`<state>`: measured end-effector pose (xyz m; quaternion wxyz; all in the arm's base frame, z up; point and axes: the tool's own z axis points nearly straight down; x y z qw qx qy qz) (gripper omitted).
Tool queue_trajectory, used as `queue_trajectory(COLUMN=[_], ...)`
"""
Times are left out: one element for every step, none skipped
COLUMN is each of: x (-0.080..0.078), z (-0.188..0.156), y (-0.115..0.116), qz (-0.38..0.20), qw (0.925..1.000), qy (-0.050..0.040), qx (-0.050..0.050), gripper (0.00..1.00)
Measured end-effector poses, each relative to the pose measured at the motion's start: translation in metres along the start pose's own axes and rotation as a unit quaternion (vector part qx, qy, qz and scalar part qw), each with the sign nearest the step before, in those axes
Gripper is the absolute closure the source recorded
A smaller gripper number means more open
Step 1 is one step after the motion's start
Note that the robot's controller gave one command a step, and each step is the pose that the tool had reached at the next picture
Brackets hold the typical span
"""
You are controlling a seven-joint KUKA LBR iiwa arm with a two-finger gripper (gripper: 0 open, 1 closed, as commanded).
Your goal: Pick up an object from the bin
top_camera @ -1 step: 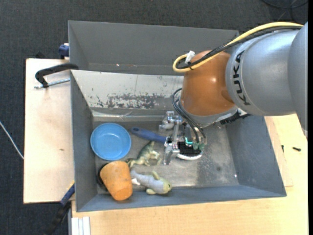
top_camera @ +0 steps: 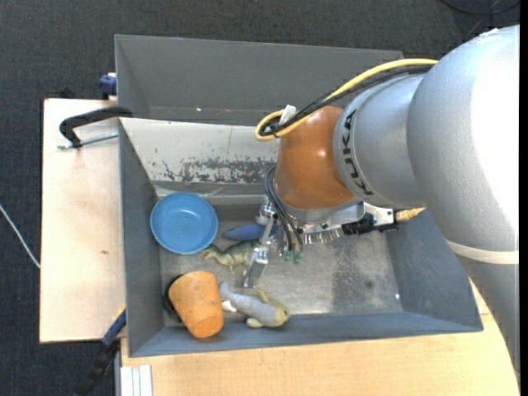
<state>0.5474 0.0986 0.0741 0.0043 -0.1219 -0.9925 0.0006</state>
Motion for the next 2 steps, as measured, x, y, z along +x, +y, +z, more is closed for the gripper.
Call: queue_trajectory(x=[0.0, -0.001], z=[0.0, -0.131], y=[0.0, -0.037], qz=[0.001, -0.073], qw=[1.0, 0.9973], qy=[-0.0002, -0.0102], qx=[0.0, -0.002], gripper=[1.0, 1.0])
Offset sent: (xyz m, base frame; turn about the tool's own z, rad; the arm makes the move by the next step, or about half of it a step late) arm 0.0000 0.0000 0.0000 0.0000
